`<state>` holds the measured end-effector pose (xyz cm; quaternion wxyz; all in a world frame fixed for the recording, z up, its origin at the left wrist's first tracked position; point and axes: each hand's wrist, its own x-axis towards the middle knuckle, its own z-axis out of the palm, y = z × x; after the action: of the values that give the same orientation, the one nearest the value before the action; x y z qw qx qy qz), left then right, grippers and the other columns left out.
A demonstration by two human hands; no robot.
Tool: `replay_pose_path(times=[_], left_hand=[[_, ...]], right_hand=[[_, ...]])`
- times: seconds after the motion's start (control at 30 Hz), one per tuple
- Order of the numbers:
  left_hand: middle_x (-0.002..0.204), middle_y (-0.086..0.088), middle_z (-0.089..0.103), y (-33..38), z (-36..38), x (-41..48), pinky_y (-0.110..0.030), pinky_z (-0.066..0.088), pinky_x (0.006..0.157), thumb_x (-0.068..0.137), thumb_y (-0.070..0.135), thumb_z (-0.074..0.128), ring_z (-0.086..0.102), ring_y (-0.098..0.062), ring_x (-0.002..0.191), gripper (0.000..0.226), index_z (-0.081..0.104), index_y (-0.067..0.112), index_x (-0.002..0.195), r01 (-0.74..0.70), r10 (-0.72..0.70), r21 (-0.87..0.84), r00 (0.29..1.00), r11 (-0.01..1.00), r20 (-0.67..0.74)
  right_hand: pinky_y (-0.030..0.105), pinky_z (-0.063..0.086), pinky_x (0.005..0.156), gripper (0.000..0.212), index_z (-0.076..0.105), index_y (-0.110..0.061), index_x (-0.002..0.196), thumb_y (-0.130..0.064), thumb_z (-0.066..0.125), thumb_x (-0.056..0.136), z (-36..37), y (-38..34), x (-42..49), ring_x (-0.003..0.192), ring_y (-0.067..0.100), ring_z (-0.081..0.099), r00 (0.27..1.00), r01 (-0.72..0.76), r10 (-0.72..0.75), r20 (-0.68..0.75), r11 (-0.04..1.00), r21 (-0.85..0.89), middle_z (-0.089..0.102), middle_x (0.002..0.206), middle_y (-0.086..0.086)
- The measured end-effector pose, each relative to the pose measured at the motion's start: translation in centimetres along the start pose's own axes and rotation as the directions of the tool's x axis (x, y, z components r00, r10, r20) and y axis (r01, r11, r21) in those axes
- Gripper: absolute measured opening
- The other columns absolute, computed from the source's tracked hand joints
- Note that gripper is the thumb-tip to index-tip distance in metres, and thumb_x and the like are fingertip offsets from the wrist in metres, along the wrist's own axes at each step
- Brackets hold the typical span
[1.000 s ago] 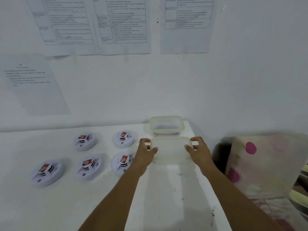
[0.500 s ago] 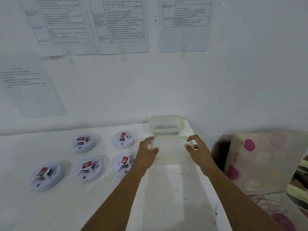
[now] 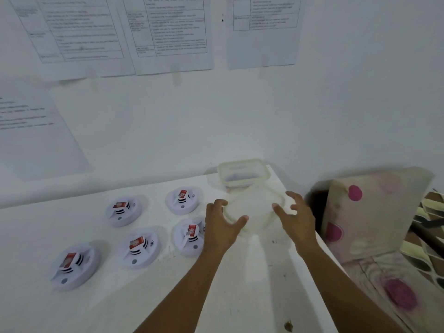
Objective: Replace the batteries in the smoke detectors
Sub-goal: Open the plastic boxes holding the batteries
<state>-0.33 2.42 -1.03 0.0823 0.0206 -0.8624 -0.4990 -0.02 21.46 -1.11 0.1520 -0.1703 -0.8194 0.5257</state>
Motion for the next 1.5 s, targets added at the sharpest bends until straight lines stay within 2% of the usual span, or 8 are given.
replay_pose_path(times=[0.17, 0.37, 0.57, 0.7, 0.9, 1.17, 1.33, 1.5], left_hand=[[0.102, 0.007, 0.049, 0.4, 0.2, -2.6, -0.023, 0.04, 0.072, 0.079, 0.062, 0.063, 0.049, -0.011, 0.096, 0.044, 0.047, 0.026, 0.099, -0.123, 0.123, 0.254, 0.992, 0.959, 0.017], [0.125, 0.006, 0.052, 1.2, 0.4, 0.9, -0.033, 0.045, 0.099, 0.088, 0.041, 0.067, 0.051, -0.016, 0.112, 0.035, 0.054, 0.031, 0.119, -0.047, 0.048, -0.01, 0.977, 0.999, 0.21], [0.105, 0.003, 0.059, 0.7, 1.5, 0.1, -0.042, 0.055, 0.086, 0.089, 0.036, 0.067, 0.058, -0.022, 0.097, 0.018, 0.055, 0.044, 0.099, 0.176, -0.11, -0.291, 0.967, 0.94, 0.23], [0.094, -0.001, 0.06, 1.2, 1.2, 0.3, -0.032, 0.052, 0.07, 0.092, 0.03, 0.066, 0.056, -0.019, 0.081, 0.017, 0.053, 0.035, 0.103, 0.217, -0.11, -0.344, 0.946, 0.914, 0.304], [0.111, 0.008, 0.065, 1.0, 1.3, 0.3, -0.051, 0.055, 0.088, 0.087, 0.032, 0.071, 0.064, -0.024, 0.098, 0.018, 0.057, 0.034, 0.096, 0.148, -0.071, -0.33, 0.969, 0.932, 0.235], [0.128, 0.003, 0.047, 0.9, 0.0, -1.3, -0.033, 0.052, 0.087, 0.083, 0.035, 0.075, 0.051, -0.019, 0.115, 0.061, 0.044, 0.041, 0.135, 0.162, -0.119, -0.157, 0.96, 0.974, 0.254], [0.131, 0.006, 0.051, 1.4, -1.2, -0.3, -0.021, 0.048, 0.077, 0.09, 0.01, 0.066, 0.054, -0.019, 0.11, 0.048, 0.054, 0.041, 0.125, 0.123, -0.048, -0.227, 0.95, 0.966, 0.31], [0.128, 0.0, 0.058, 1.5, -1.7, 1.7, -0.021, 0.047, 0.082, 0.087, 0.014, 0.071, 0.058, -0.017, 0.104, 0.047, 0.056, 0.029, 0.129, 0.1, -0.062, -0.172, 0.975, 0.98, 0.213]], right_hand=[[0.032, 0.06, 0.068, 0.036, 0.059, -0.044, 0.119, -0.039, 0.071, 0.086, 0.6, 0.0, -2.1, 0.098, 0.017, 0.063, 0.987, -0.06, 0.039, 0.158, 0.989, 0.135, 0.058, 0.112, 0.001], [0.034, 0.058, 0.075, 0.021, 0.067, -0.042, 0.103, -0.029, 0.071, 0.087, -1.7, -1.1, 0.1, 0.099, 0.024, 0.064, 0.871, -0.021, -0.034, 0.49, 0.994, 0.105, 0.062, 0.115, 0.0], [0.039, 0.058, 0.071, 0.019, 0.064, -0.03, 0.107, -0.019, 0.066, 0.092, -1.5, -0.4, 0.2, 0.104, 0.039, 0.063, 0.81, -0.21, 0.031, 0.586, 0.948, 0.24, 0.066, 0.109, 0.017], [0.039, 0.054, 0.075, 0.015, 0.063, -0.033, 0.097, -0.019, 0.065, 0.092, -0.8, -0.5, 0.2, 0.105, 0.032, 0.058, 0.879, -0.102, 0.007, 0.477, 0.98, 0.173, 0.059, 0.108, 0.008], [0.042, 0.054, 0.084, 0.012, 0.064, -0.035, 0.098, -0.024, 0.065, 0.092, -0.9, -0.4, 0.0, 0.107, 0.025, 0.055, 0.89, -0.046, -0.022, 0.455, 0.989, 0.138, 0.057, 0.111, 0.001], [0.038, 0.062, 0.068, 0.027, 0.052, -0.036, 0.105, -0.028, 0.071, 0.087, -1.1, 0.4, -4.0, 0.089, 0.024, 0.062, 0.965, -0.146, 0.089, 0.246, 0.963, 0.225, 0.057, 0.1, 0.01], [0.039, 0.048, 0.096, 0.049, 0.051, -0.036, 0.126, -0.038, 0.073, 0.082, -2.6, 1.1, -2.8, 0.113, 0.021, 0.049, 0.993, 0.104, -0.1, 0.06, 0.993, -0.063, 0.043, 0.126, 0.002], [0.039, 0.053, 0.086, 0.031, 0.064, -0.03, 0.111, -0.034, 0.075, 0.082, -3.9, 0.6, 1.6, 0.101, 0.022, 0.061, 0.95, -0.036, 0.041, 0.309, 0.999, -0.021, 0.064, 0.106, 0.004]])
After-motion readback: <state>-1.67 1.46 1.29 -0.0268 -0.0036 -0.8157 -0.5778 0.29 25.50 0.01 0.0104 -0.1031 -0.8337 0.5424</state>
